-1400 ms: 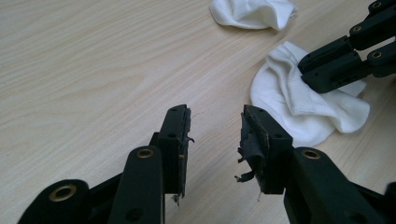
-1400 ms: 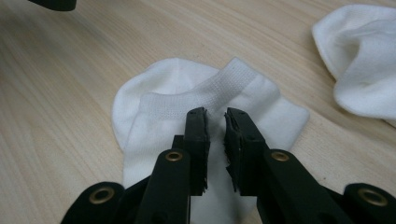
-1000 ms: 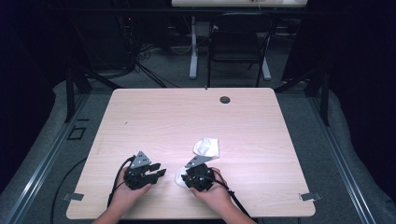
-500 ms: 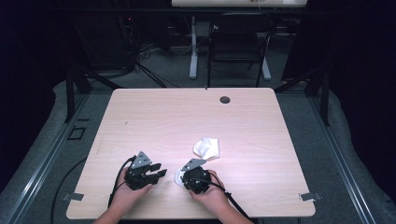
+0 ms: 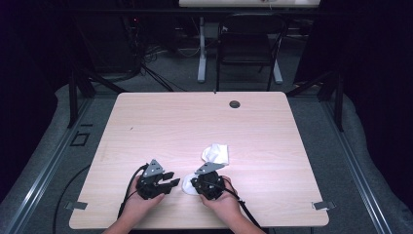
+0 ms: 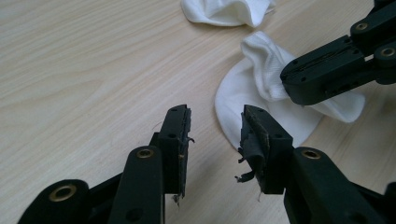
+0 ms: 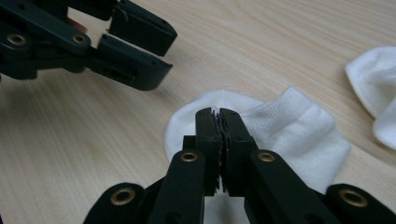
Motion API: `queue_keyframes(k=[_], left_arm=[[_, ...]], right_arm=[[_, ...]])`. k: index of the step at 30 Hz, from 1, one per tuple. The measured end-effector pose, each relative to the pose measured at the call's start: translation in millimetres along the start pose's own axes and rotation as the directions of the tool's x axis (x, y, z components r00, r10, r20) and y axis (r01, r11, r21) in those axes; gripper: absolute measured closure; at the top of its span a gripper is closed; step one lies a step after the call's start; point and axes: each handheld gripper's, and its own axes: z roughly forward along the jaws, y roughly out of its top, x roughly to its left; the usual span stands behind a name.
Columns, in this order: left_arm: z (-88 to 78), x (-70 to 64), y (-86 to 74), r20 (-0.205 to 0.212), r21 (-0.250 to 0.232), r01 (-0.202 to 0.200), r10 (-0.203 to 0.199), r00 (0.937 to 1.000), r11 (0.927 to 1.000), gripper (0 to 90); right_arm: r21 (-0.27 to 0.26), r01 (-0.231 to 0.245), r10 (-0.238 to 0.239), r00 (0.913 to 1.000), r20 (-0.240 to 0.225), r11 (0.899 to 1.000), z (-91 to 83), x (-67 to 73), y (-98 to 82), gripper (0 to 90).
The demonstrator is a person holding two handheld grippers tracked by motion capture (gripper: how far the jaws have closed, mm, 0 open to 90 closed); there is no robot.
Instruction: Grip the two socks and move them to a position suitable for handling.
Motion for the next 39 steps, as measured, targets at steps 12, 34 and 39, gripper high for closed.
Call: queue_keyframes(k=[12,34,39], left_arm=[[26.7,-17.0,4.5,-0.011,0.053,-0.029,0.030,0.9995,0.9981,63.2],[24.3,-14.7,-0.2,-0.019,0.098,-0.057,0.060,0.9980,0.9935,87.7],[21.7,-12.6,-1.4,-0.023,0.102,-0.049,0.051,0.9984,0.9936,87.9]], right_arm=[[-0.027,-0.008,0.008,1.0000,0.001,1.000,-12.1,-2.8,2.2,87.5],[-0.068,0.002,0.000,0.9993,0.037,0.998,-35.7,-10.5,-1.1,87.5],[-0.087,-0.036,0.040,0.9979,0.050,0.996,-48.9,-22.1,-8.0,87.4]])
